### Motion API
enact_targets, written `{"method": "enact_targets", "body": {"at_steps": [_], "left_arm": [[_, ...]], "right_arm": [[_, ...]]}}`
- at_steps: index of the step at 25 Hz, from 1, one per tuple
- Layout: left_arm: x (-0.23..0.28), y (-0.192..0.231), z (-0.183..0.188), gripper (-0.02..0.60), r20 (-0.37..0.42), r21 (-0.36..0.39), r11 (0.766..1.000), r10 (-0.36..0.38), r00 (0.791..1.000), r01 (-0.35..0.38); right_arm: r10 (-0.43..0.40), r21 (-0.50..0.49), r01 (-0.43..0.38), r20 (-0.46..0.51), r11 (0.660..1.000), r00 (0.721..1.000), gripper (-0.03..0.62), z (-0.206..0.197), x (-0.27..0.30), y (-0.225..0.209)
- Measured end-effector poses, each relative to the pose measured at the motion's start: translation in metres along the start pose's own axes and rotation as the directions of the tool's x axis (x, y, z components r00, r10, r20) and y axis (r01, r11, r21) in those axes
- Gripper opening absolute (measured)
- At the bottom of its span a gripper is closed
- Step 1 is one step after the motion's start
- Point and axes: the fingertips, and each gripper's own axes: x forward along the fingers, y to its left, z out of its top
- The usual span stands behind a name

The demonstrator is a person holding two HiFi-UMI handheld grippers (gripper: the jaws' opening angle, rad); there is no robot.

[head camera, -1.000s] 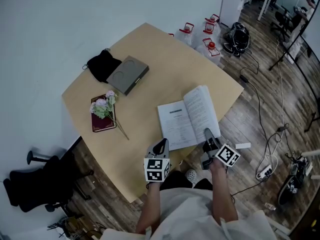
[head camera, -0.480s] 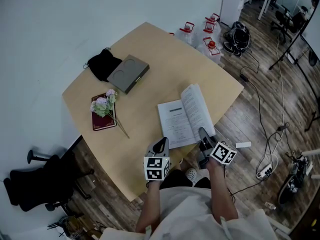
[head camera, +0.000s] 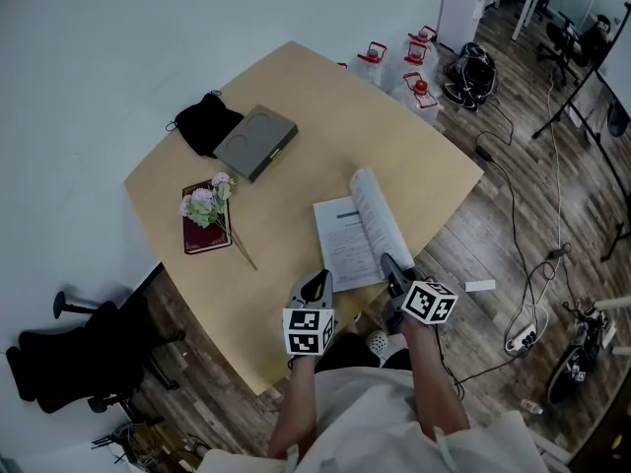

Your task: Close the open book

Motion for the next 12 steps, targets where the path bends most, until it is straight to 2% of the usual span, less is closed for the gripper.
{"method": "enact_targets", "body": {"at_steps": [6, 12], "left_arm": [[-0.003, 0.006, -0.004, 0.023, -0.005, -0.013, 1.0, 0.008, 1.0, -0.008], [-0.003, 0.012, -0.009, 0.023, -0.007, -0.027, 0.999, 0.016, 1.0, -0.017]], "right_arm": [[-0.048, -0.152, 0.036, -0.071, 0.988, 0.996, 0.031, -0.013, 0.011, 0.009], [-0.11, -0.319, 0.057, -0.153, 0.946, 0.982, 0.031, -0.032, 0.023, 0.018]]}}
